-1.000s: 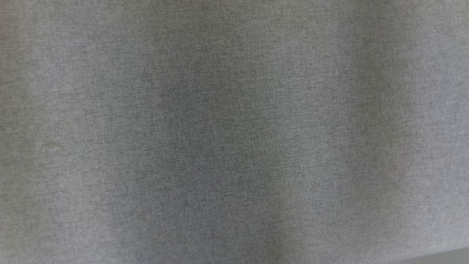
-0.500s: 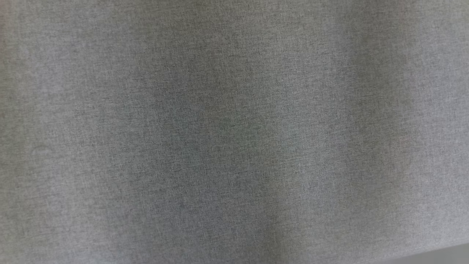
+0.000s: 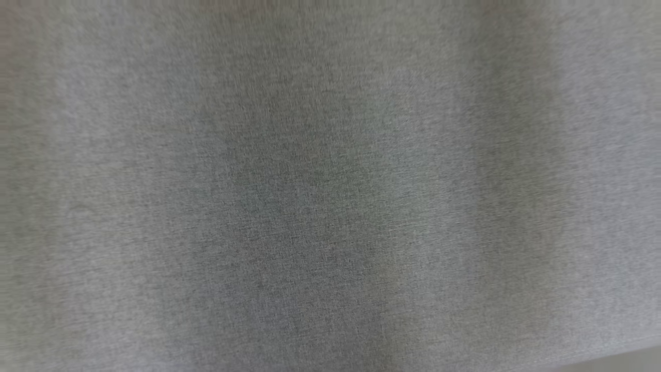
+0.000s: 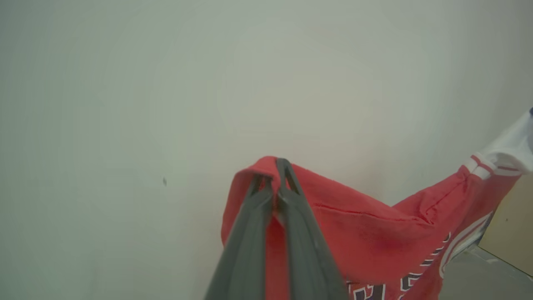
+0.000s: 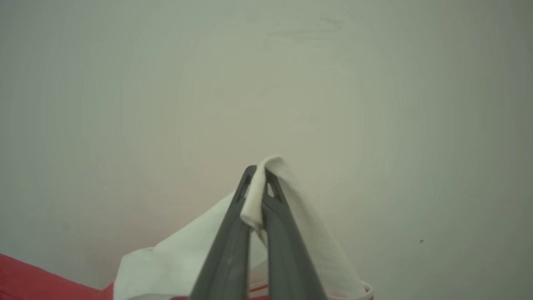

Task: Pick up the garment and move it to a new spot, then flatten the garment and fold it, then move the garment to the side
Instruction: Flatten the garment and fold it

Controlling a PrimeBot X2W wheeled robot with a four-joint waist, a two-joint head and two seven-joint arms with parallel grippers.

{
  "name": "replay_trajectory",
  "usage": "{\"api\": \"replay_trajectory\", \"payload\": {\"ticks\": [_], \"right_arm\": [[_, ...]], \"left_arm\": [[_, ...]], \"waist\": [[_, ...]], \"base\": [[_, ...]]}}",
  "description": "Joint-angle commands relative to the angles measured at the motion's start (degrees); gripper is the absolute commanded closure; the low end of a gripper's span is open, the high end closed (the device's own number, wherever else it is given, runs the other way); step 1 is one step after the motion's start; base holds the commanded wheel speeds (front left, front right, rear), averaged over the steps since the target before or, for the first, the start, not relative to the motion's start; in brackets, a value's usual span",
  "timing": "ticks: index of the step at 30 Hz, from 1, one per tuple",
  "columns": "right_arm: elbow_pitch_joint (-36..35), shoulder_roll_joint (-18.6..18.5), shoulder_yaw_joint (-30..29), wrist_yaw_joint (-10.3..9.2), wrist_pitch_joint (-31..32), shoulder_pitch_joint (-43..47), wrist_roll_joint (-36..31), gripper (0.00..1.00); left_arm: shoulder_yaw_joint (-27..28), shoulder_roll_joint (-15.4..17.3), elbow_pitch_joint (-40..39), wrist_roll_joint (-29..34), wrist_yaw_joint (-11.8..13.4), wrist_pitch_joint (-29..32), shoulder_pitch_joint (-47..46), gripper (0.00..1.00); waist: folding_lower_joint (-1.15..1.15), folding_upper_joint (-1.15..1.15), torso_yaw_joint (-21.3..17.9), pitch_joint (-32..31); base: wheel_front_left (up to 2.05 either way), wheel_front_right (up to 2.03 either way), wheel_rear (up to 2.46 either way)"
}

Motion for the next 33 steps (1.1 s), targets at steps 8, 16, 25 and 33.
{"api": "replay_trajectory", "payload": {"ticks": [8,16,25,33], "right_arm": [[-14.5,-2.5,6.8,0.02,-1.2,23.3,10.0,1.00],[-34.4,-7.0,6.8,0.02,-0.6,48.2,14.4,1.00],[-53.6,-4.4,-5.1,0.02,3.5,82.1,11.6,1.00],[-60.5,2.1,-13.1,0.02,8.2,101.6,8.8,1.00]], "left_arm": [[2.1,7.2,-8.1,-2.7,0.6,-3.2,19.4,1.00],[17.2,11.2,-28.9,3.1,9.8,-3.2,47.3,1.00],[33.4,3.9,-48.8,10.7,16.0,-3.2,84.9,1.00],[37.4,-4.0,-50.1,16.2,14.7,-3.2,102.2,1.00]], "waist": [[0.00,0.00,-0.6,-8.3],[0.00,0.00,-0.6,-12.9],[0.00,0.00,0.2,-17.0],[0.00,0.00,1.4,-20.1]], "base": [[0.00,0.00,0.00],[0.00,0.00,0.00],[0.00,0.00,0.00],[0.00,0.00,0.00]]}}
